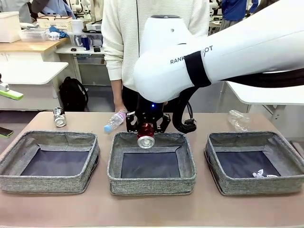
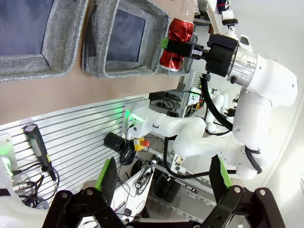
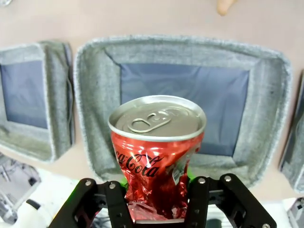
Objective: Sort the waste into the appropriate baskets.
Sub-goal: Place the picked waste into the Fabric basket indicated by the person.
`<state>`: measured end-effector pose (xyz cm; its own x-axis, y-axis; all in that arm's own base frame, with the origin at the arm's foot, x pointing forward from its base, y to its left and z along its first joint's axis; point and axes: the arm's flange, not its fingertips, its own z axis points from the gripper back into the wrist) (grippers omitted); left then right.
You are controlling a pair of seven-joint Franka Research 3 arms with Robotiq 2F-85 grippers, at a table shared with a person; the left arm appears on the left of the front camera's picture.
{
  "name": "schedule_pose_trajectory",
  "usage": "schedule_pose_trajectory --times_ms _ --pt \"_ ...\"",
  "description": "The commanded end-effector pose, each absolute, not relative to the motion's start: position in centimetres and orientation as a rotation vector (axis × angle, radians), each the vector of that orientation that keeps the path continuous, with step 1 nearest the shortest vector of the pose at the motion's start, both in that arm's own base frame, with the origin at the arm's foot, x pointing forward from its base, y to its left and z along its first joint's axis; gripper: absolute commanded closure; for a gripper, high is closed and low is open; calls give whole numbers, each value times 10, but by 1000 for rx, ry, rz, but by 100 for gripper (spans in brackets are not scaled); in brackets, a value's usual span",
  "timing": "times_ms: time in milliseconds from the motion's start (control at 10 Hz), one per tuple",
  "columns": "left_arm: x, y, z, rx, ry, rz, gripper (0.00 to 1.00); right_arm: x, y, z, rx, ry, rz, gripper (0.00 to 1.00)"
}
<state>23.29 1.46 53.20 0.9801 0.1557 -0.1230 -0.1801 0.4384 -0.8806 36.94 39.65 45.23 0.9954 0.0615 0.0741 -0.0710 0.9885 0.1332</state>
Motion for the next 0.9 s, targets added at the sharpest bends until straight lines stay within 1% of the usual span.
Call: schedule_pose_trajectory --times_ms 0,100,200,300,400,800 --pt "234 15 533 -1112 12 191 0 370 391 458 135 -52 77 0" --pt "234 15 533 -1112 12 191 0 370 390 458 132 -51 78 0" --pt "234 15 533 -1112 12 191 0 370 390 458 130 -52 72 16" --pt "234 15 533 -1112 12 191 0 371 389 458 126 -50 69 7" --pt "234 15 533 -1112 12 191 0 371 389 459 124 -49 69 0" --pt "234 15 533 -1112 12 191 0 371 386 460 131 -53 60 0"
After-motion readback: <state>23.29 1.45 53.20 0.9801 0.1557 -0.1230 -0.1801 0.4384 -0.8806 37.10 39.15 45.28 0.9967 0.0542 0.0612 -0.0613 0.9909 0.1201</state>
